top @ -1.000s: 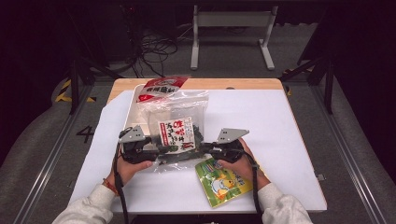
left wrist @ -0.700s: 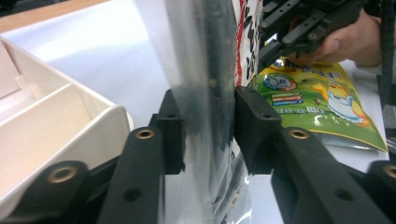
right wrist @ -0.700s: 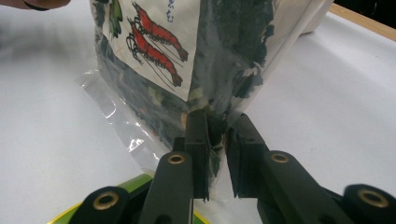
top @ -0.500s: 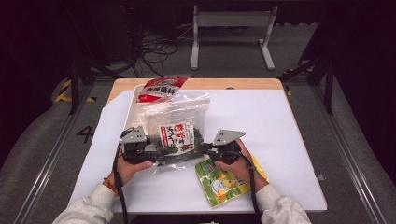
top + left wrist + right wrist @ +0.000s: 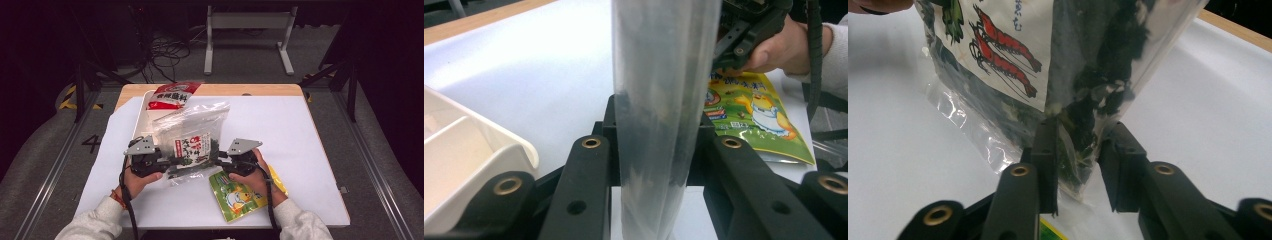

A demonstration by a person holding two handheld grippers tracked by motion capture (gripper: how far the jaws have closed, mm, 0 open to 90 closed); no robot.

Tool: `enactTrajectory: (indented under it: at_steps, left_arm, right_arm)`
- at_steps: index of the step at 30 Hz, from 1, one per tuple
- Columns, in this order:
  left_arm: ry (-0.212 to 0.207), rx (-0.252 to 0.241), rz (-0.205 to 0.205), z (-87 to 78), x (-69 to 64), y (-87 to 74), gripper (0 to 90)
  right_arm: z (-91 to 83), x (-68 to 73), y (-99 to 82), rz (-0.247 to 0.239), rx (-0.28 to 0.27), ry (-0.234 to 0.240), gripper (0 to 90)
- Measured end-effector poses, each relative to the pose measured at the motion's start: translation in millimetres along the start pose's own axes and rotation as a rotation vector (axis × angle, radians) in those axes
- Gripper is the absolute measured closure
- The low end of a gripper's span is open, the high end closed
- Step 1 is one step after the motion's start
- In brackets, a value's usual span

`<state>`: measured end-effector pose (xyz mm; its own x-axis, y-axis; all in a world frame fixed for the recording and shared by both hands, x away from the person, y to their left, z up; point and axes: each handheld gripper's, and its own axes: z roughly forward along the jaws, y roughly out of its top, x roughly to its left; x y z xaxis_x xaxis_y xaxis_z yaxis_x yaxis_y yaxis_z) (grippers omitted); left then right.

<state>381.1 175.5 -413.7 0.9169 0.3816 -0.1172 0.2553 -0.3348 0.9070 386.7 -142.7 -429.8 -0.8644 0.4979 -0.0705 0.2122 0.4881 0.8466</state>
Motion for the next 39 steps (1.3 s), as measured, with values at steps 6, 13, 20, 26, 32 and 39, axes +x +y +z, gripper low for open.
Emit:
enactTrajectory:
  at_steps: [6,13,20,26,32,39]
  left_arm:
    - [0.015,-0.017,0.019,-3.6,-0.4,1.4,72.7]
    - [0.036,-0.039,0.033,-12.3,-1.3,5.8,72.7]
    - [0.079,-0.086,0.076,-29.8,-2.3,17.4,72.6]
    - [0.092,-0.1,0.095,-37.2,0.0,24.7,72.6]
    - [0.111,-0.146,0.087,-49.7,8.5,31.8,72.7]
    - [0.167,-0.181,0.096,-62.1,17.7,38.1,72.6]
  right_arm:
    - [-10.3,1.6,4.0,0.014,-0.005,-0.02,44.9]
    - [-34.8,3.6,1.7,0.024,0.022,-0.059,33.3]
    - [-81.0,5.2,-21.2,0.03,0.055,-0.118,28.0]
    - [-117.7,-2.0,-47.4,0.08,0.055,-0.186,25.9]
    - [-139.9,-11.1,-67.5,0.156,0.054,-0.236,25.3]
    - [-143.3,-13.8,-72.3,0.174,0.043,-0.256,25.2]
